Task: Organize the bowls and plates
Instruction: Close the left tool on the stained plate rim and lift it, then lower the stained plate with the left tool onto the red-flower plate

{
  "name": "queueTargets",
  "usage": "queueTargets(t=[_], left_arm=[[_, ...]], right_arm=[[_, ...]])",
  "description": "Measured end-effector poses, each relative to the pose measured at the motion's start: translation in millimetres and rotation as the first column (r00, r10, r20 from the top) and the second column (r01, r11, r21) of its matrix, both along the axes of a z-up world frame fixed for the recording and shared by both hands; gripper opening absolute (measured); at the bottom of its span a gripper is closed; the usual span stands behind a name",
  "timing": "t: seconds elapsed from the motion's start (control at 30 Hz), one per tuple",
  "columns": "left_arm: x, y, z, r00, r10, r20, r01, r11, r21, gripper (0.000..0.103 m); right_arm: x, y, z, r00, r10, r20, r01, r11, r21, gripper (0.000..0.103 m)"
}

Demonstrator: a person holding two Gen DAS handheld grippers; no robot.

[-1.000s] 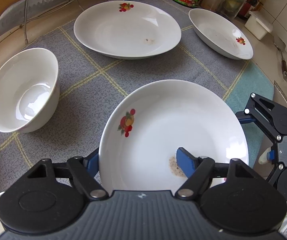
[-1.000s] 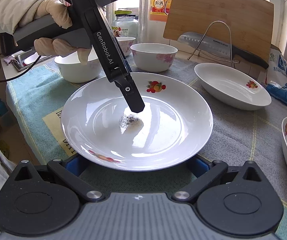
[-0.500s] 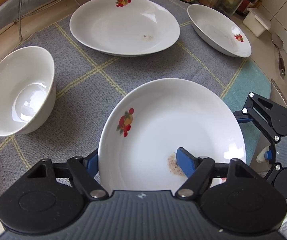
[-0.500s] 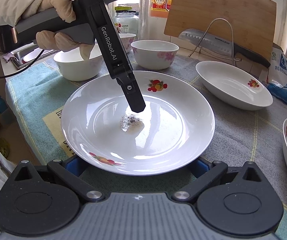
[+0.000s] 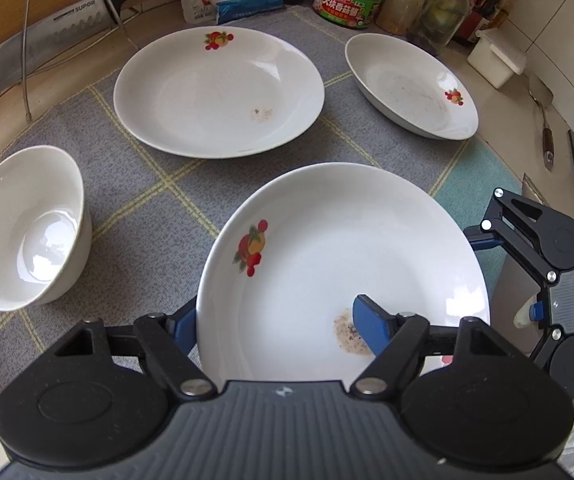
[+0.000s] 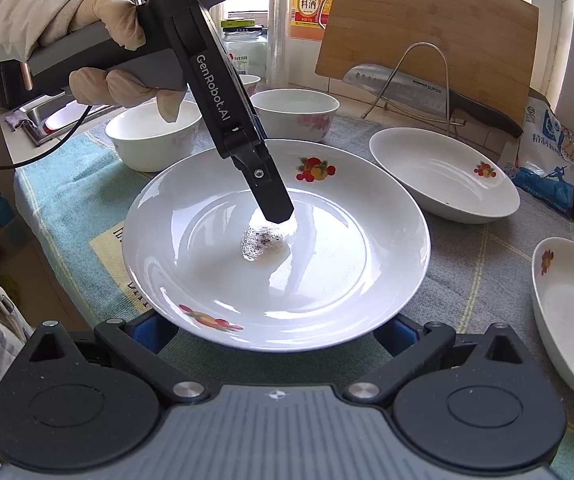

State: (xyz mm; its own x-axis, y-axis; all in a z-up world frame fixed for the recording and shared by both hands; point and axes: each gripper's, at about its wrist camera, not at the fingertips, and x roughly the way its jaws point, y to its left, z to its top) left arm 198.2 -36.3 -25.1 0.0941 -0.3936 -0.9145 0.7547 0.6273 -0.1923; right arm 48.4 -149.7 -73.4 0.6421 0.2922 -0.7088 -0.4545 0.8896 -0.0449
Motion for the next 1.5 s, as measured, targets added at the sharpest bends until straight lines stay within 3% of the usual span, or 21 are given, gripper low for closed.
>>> queueTargets(t=[0.63,1.1,1.5], left_arm=[[20.7,-121.5,17.4,0.987,-0.149,0.059,0.153,0.986,-0.063,0.077],[39.4,-203.3,12.5,0.965,-0.251,0.075,0.256,0.964,-0.072,0.077],[51.1,-246.3,-1.1,0.955,-0.289,0.069,0.293,0.954,-0.068,0.077]], right_arm=[[-12.7,-93.3,31.3,0.988,-0.151,0.043,0.152,0.988,-0.039,0.103],[-11.5,-152.9,34.2,0.964,-0.261,0.051,0.263,0.964,-0.046,0.103],[-3.9,-183.3,30.7,0.946,-0.324,0.033,0.325,0.945,-0.031,0.103]])
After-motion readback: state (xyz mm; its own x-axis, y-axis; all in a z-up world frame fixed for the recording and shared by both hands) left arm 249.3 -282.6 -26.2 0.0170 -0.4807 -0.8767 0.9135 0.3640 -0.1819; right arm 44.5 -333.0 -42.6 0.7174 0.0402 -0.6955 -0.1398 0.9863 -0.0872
